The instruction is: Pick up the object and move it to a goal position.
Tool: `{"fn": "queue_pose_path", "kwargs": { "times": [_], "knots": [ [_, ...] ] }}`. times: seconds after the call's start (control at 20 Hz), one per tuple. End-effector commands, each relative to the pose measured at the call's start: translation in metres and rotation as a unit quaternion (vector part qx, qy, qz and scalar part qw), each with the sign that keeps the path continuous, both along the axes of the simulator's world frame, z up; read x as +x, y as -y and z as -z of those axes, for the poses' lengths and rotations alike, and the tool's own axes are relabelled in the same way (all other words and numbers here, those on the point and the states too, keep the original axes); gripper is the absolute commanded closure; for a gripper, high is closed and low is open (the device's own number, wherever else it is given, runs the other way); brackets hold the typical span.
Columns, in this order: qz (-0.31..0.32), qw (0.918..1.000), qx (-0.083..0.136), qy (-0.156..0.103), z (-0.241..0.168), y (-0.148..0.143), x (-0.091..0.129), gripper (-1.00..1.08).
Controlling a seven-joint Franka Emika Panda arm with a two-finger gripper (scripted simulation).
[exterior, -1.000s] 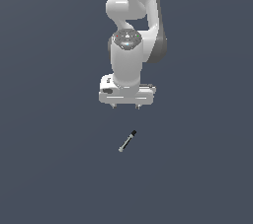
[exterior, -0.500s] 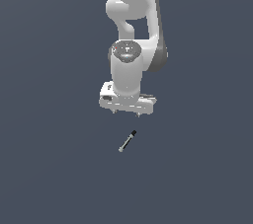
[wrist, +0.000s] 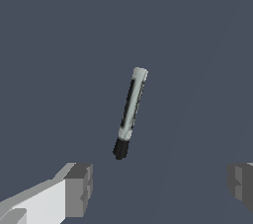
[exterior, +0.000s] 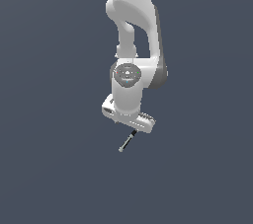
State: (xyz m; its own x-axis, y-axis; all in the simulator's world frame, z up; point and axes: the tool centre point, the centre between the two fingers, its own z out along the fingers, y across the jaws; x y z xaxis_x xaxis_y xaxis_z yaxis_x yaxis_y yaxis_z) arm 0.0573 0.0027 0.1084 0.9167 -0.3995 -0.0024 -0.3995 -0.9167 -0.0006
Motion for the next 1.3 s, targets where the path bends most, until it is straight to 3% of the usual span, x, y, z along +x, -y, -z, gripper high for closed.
{"fn": "queue_pose_path", "kwargs": {
  "times": [0.0,0.55,1.25],
  "knots": [
    [0.033,0.9995,0.0,0.0,0.012,-0.001,0.008,-0.92],
    [0.114,0.9934,-0.001,0.001,0.045,-0.004,0.027,-0.92],
    [0.122,0.9925,-0.001,0.001,0.072,-0.004,0.028,-0.92]
  ]
}}
